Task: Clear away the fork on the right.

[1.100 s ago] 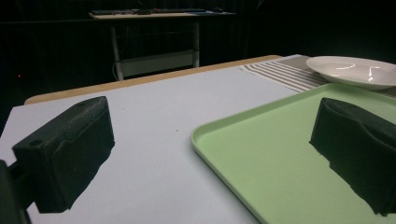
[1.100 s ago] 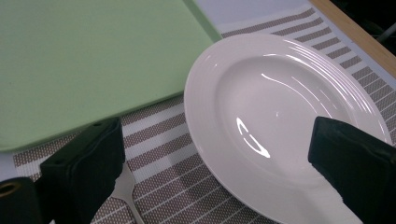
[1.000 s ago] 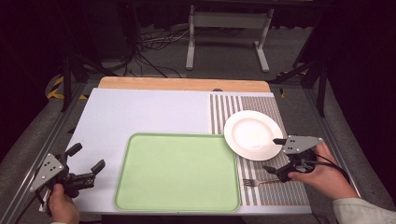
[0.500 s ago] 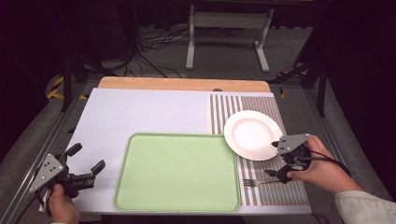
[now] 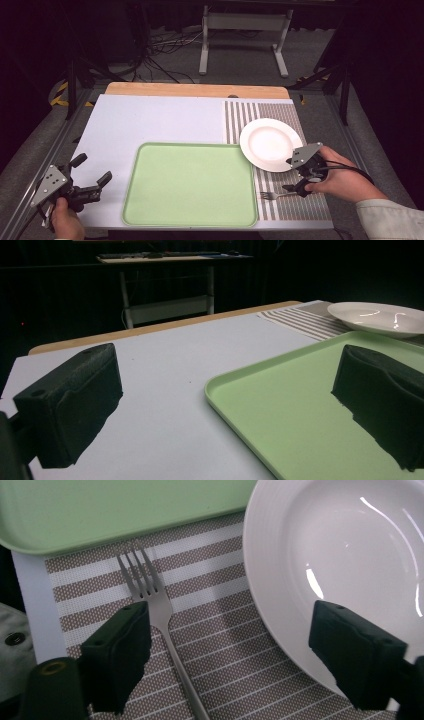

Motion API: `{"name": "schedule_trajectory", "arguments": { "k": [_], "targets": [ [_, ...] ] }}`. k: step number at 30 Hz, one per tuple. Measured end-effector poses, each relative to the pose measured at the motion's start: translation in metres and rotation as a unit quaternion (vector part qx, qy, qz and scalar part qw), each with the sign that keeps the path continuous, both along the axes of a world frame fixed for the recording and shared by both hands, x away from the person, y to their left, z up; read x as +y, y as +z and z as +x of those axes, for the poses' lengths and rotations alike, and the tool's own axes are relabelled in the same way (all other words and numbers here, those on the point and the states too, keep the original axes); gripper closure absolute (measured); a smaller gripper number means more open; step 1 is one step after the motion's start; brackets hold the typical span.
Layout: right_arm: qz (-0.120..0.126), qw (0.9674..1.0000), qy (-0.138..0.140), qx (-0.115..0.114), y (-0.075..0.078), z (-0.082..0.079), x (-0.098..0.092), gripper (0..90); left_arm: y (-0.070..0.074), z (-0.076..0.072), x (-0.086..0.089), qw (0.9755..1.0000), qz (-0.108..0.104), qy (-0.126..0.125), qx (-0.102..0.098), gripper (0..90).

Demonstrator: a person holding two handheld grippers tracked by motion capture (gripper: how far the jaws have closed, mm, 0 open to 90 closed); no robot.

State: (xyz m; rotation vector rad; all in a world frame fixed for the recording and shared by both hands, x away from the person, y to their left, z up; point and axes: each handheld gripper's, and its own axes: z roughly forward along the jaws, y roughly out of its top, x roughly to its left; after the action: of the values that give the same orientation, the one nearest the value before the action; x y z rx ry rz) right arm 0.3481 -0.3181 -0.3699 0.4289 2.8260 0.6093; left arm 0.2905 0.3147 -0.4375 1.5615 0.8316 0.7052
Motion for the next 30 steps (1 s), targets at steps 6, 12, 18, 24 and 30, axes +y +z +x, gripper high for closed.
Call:
{"name": "schedule_trajectory", "arguments": {
  "k": [6,12,18,24,30],
  "targets": [
    [-0.022,0.9994,0.025,0.011,-0.008,-0.002,0.001,22.8,-0.002,0.001,0.0,1.0,0.003,-0.001,0.004,0.3],
    [-0.049,0.997,0.048,0.034,-0.017,-0.002,0.001,28.4,-0.001,0.001,0.0,1.0,0.003,-0.002,0.003,0.3],
    [-0.095,0.9912,0.068,0.063,-0.027,0.0,0.003,41.5,-0.002,0.001,0.001,1.0,0.001,0.0,0.003,0.3],
    [-0.132,0.9833,0.101,0.073,-0.034,0.0,0.007,53.3,-0.001,0.001,0.002,1.0,0.001,0.001,0.002,0.3],
    [-0.169,0.9731,0.137,0.077,-0.04,0.0,0.011,65.3,-0.001,0.001,0.003,1.0,0.0,0.0,0.003,0.3]
  ]
}}
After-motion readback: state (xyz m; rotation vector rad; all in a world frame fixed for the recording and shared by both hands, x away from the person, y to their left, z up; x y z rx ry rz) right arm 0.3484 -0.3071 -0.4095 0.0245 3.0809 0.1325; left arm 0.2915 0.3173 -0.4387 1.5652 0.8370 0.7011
